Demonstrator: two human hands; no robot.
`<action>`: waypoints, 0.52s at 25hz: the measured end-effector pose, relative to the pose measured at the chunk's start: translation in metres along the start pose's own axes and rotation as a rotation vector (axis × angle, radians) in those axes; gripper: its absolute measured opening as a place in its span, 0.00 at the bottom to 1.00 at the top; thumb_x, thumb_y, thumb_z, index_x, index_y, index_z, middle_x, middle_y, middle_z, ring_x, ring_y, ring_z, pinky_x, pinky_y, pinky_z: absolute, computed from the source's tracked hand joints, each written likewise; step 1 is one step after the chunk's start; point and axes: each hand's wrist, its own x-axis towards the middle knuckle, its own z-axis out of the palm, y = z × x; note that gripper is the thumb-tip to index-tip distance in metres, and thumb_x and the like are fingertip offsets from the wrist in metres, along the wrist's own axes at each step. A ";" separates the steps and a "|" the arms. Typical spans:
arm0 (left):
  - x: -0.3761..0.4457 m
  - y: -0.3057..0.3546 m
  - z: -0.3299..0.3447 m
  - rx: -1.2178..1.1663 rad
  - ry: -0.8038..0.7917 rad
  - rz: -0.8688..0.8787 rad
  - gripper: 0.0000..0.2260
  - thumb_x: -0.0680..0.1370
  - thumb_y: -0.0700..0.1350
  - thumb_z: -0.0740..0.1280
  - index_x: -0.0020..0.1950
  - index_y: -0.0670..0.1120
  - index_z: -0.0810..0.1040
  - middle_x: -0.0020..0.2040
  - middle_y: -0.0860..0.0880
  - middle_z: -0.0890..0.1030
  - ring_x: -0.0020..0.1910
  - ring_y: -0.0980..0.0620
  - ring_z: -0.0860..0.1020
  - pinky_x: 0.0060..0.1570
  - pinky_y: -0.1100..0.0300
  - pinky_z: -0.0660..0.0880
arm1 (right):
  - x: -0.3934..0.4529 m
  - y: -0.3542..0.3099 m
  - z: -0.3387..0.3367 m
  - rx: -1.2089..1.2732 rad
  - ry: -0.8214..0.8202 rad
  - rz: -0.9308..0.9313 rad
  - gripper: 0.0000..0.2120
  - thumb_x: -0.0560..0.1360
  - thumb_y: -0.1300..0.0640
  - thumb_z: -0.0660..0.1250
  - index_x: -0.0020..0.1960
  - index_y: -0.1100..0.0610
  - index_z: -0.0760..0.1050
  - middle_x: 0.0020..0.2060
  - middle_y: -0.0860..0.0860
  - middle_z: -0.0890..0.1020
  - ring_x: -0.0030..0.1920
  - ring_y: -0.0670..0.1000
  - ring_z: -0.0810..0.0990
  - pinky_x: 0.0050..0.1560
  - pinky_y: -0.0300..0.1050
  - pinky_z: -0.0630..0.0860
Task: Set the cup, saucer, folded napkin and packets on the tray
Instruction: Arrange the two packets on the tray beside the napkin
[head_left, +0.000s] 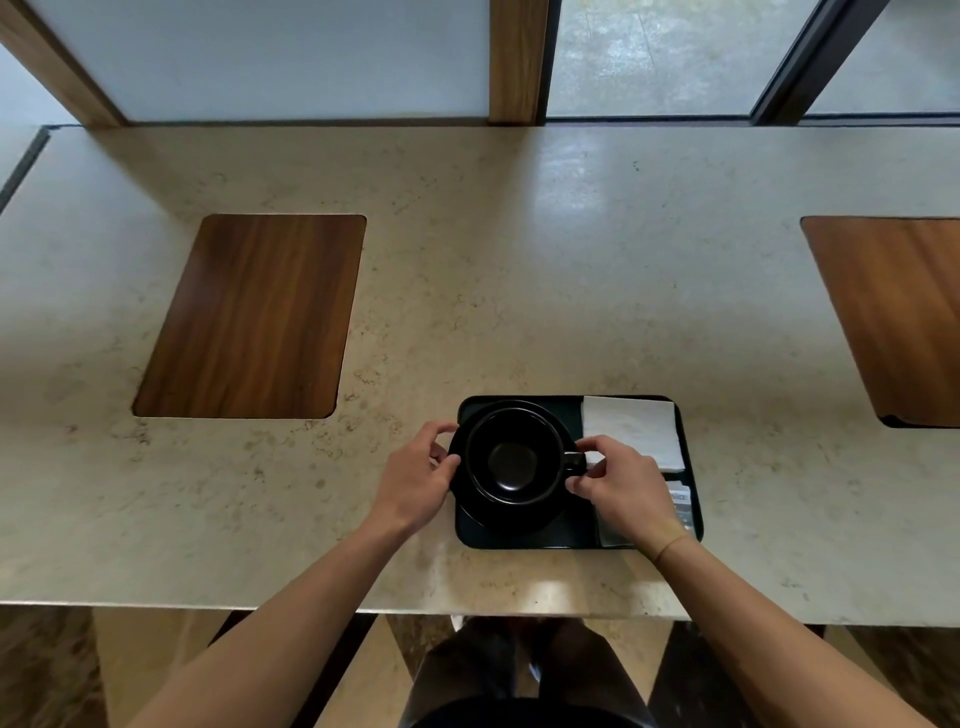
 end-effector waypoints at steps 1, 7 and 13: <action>-0.001 0.000 0.000 0.002 -0.003 0.002 0.16 0.78 0.41 0.67 0.65 0.52 0.74 0.39 0.50 0.80 0.37 0.52 0.82 0.39 0.50 0.82 | 0.000 0.000 0.000 -0.002 0.003 -0.004 0.20 0.70 0.53 0.74 0.61 0.47 0.75 0.34 0.41 0.80 0.39 0.42 0.80 0.42 0.39 0.75; -0.003 0.000 0.001 0.021 -0.011 0.003 0.16 0.79 0.40 0.66 0.66 0.52 0.72 0.39 0.49 0.79 0.36 0.52 0.82 0.36 0.51 0.82 | 0.002 -0.001 0.001 -0.023 0.006 -0.011 0.19 0.71 0.53 0.74 0.61 0.47 0.75 0.35 0.41 0.81 0.39 0.43 0.80 0.42 0.42 0.78; -0.003 -0.001 -0.002 0.054 -0.019 0.005 0.15 0.79 0.44 0.66 0.66 0.52 0.72 0.42 0.52 0.80 0.39 0.55 0.81 0.41 0.53 0.81 | -0.002 -0.001 -0.006 -0.015 -0.029 -0.032 0.20 0.71 0.52 0.73 0.62 0.47 0.76 0.40 0.44 0.83 0.42 0.46 0.81 0.46 0.42 0.77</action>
